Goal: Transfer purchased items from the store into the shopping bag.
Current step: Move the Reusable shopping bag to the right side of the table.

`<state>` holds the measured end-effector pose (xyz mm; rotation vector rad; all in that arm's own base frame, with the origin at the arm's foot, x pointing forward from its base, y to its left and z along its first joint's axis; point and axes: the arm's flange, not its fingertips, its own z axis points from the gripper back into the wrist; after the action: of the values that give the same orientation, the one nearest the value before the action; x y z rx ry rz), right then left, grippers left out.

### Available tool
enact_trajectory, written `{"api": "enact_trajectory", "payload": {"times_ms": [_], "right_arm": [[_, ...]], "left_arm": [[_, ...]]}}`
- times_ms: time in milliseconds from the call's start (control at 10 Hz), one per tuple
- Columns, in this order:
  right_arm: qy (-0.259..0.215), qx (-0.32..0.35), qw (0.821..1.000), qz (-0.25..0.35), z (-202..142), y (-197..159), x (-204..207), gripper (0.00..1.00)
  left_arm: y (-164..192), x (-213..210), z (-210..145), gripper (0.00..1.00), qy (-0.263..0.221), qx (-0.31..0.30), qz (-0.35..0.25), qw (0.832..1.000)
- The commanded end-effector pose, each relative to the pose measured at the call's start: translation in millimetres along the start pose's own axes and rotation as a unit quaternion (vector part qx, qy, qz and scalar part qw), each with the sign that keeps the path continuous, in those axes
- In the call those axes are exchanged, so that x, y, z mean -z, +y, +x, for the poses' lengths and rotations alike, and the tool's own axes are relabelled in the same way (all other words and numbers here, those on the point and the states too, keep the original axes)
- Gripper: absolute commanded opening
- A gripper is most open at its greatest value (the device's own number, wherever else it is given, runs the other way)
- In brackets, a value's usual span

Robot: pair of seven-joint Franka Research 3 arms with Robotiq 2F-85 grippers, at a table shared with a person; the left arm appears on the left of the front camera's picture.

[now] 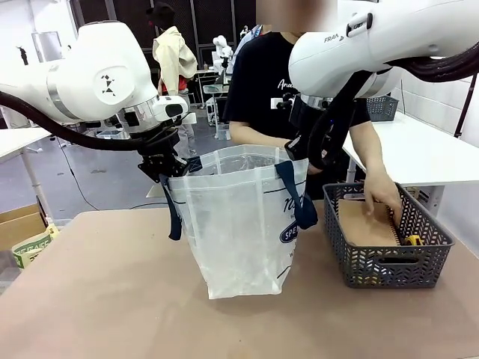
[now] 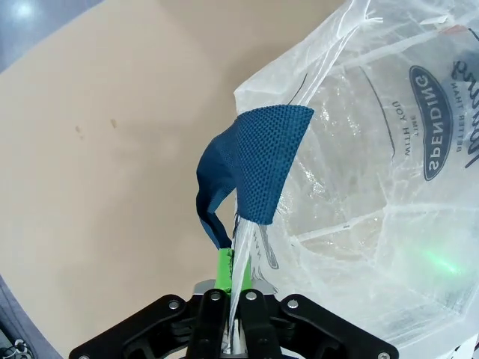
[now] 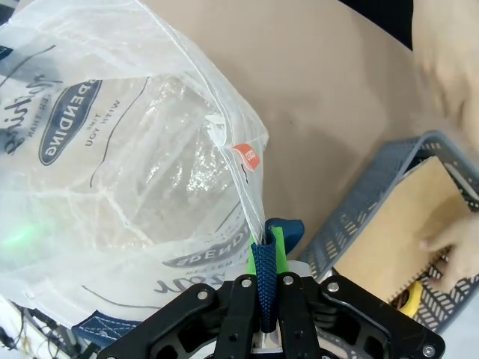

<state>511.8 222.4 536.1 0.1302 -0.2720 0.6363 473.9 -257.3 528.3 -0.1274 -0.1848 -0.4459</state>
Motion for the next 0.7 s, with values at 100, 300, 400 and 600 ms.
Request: {"api": "enact_trajectory", "payload": {"times_ms": [100,300,400,600], "right_arm": [[-0.001,0.008,1.0,-0.001,-0.8,-1.4,-1.5,0.0],[-0.001,0.008,1.0,-0.001,-0.8,-1.4,-1.5,0.0],[-0.001,0.008,1.0,-0.001,-0.8,-1.4,-1.5,0.0],[-0.001,0.008,1.0,-0.001,-0.8,-1.4,-1.5,0.0]], "left_arm": [[1.2,-2.4,-0.6,0.0,-0.004,-0.009,0.001,1.0],[1.2,-2.4,-0.6,0.0,-0.004,-0.009,0.001,1.0],[1.2,-2.4,-0.6,0.0,-0.004,-0.009,0.001,1.0],[1.2,-2.4,-0.6,0.0,-0.004,-0.009,0.001,1.0]]}}
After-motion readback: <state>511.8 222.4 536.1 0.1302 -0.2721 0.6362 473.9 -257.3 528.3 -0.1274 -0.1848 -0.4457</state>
